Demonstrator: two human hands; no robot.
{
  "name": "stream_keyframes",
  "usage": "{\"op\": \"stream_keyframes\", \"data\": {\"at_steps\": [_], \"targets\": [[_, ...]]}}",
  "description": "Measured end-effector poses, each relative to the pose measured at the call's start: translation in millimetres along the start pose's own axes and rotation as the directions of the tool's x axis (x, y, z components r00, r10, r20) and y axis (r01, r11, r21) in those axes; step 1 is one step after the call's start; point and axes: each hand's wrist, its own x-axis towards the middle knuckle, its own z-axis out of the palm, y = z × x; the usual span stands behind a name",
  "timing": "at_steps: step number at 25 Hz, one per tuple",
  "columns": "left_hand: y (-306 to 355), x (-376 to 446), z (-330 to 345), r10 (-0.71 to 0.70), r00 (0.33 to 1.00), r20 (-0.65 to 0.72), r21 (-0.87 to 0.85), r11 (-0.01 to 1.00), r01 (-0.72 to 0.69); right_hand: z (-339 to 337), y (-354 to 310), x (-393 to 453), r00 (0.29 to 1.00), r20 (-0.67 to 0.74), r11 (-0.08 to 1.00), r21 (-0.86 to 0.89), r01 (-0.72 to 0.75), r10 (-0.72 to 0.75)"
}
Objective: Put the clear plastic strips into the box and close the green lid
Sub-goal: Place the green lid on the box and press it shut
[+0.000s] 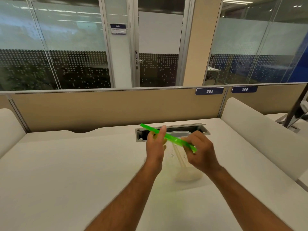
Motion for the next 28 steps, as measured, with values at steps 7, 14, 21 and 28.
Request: {"op": "stream_keyframes", "data": {"at_steps": [7,14,21,28], "targets": [[-20,9,-11,-0.153,0.984,-0.094,-0.162,0.977,0.136,11,13,-27,0.935,0.344,0.988,-0.090,0.125,-0.087],[-32,21,-29,-0.209,0.976,-0.069,-0.042,0.978,0.206,22,54,-18,0.294,0.411,0.203,0.251,-0.947,0.863],[-40,35,-37,-0.278,0.960,0.040,-0.092,0.955,0.281,28,65,-24,0.037,0.592,-0.325,0.492,-0.808,0.805],[-54,25,-22,-0.360,0.928,0.092,-0.367,0.854,0.368,40,50,-15,0.037,0.600,-0.476,0.669,-0.571,0.799]]}}
